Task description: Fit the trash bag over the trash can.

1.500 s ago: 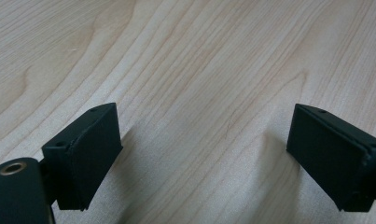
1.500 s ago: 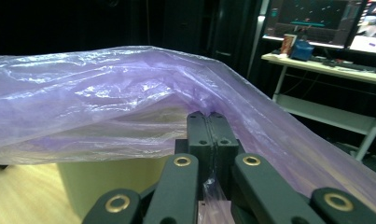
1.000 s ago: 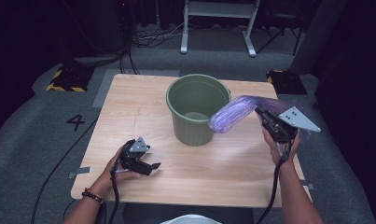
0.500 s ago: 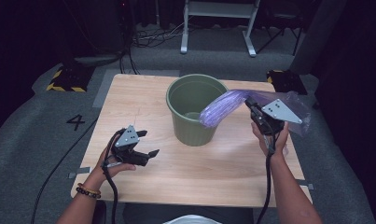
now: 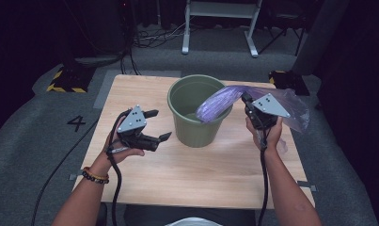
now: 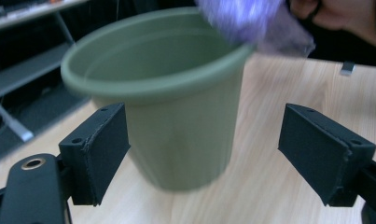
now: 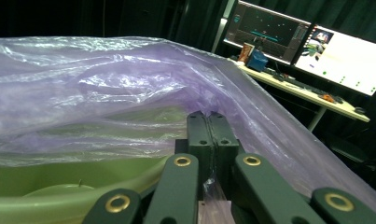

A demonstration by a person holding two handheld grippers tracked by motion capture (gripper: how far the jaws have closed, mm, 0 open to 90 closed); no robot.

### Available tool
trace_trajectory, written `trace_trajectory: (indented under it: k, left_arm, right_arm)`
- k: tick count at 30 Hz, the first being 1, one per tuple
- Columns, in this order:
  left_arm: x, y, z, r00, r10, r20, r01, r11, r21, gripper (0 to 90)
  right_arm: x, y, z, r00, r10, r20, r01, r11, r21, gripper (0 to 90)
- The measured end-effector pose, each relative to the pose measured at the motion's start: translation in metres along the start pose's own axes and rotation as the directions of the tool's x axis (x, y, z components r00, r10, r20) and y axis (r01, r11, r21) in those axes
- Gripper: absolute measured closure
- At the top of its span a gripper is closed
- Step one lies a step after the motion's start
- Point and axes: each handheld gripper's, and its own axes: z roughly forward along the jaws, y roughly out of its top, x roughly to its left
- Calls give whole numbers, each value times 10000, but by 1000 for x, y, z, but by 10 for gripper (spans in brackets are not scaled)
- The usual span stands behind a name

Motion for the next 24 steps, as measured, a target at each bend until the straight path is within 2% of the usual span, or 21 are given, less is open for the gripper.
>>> trace_trajectory:
  k: [1,5,6,8,9,11,14,17,18,21,22,24]
  left_arm:
    - [0,0,0,10000,0,0,0,10000,0,159]
    - [-3,28,16,9994,331,107,-329,9993,-192,160]
    - [-3,28,16,9994,331,107,-329,9993,-192,160]
    - [-5,41,30,9985,477,260,-473,9987,-170,161]
    - [-5,41,30,9985,477,260,-473,9987,-170,161]
    - [-8,49,42,9973,692,242,-692,9976,-28,164]
    - [-9,59,59,9956,907,218,-912,9956,232,193]
    - [-9,63,68,9948,997,202,-1004,9943,359,236]
    - [-9,65,73,9935,1127,179,-1135,9922,510,248]
    - [-11,68,84,9899,1417,95,-1420,9868,780,256]
    - [-10,70,91,9880,1546,67,-1545,9840,885,285]
    - [-9,71,96,9877,1542,264,-1560,9835,914,296]
  right_arm:
    - [0,0,0,10000,0,0,0,10000,0,900]
    - [7,2,4,9998,-176,39,176,9998,-15,900]
    - [7,2,4,9998,-176,39,176,9998,-15,900]
    - [11,2,4,9997,-255,-48,255,9997,-4,900]
    - [11,2,4,9997,-255,-48,255,9997,-4,900]
    - [13,2,3,9995,-245,-200,244,9997,-57,900]
    - [18,2,0,9981,-543,-282,539,9985,-131,899]
    - [19,1,-3,9979,-558,-327,552,9983,-194,898]
    - [20,1,-4,9973,-572,-456,562,9981,-236,898]
    - [21,0,-4,9970,-619,-462,609,9979,-235,898]
    - [21,-1,-5,9972,-561,-484,547,9981,-295,897]
    - [21,-1,-6,9976,-487,-484,470,9983,-343,897]
